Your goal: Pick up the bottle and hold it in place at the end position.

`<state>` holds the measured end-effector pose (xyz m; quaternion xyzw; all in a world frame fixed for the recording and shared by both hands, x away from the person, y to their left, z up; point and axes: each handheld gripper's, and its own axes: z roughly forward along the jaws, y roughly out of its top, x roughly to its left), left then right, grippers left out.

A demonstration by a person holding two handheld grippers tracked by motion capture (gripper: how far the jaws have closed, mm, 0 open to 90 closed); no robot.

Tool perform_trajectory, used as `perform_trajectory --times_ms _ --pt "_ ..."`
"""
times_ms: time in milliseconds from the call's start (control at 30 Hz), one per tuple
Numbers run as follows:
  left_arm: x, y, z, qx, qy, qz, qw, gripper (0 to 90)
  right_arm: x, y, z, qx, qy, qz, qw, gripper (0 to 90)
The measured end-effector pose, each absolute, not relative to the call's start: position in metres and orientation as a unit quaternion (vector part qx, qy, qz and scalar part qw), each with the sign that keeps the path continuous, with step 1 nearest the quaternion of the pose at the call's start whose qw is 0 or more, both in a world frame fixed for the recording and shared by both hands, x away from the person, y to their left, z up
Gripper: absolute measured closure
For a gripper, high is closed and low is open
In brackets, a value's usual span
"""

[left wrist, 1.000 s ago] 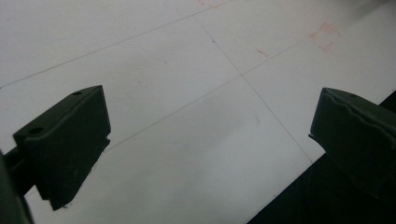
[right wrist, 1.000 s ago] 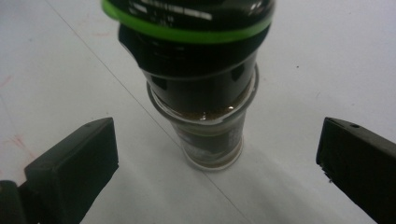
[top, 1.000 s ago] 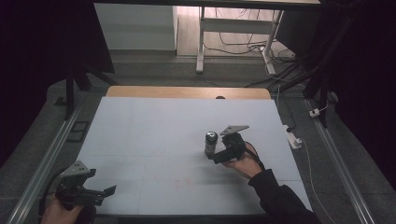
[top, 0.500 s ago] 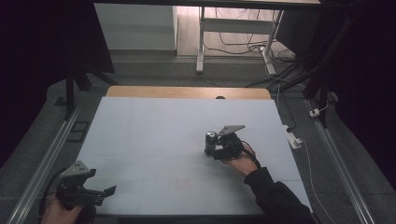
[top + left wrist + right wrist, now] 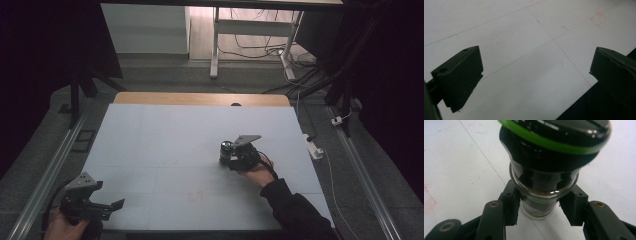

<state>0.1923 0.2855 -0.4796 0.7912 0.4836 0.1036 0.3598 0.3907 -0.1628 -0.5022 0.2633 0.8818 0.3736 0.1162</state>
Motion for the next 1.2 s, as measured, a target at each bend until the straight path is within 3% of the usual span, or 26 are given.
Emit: perform_trajectory --times_ms 500,1200 --pt "0.193 0.285 -0.48 0.791 0.485 0.103 0.359 0.0 0.396 -0.16 -0.488 0.266 0.879 0.38 0.113 52.9" --pt "0.193 0.286 -0.48 0.79 0.487 0.101 0.359 0.0 0.419 -0.123 -0.476 0.249 0.883 0.381 0.118 52.9"
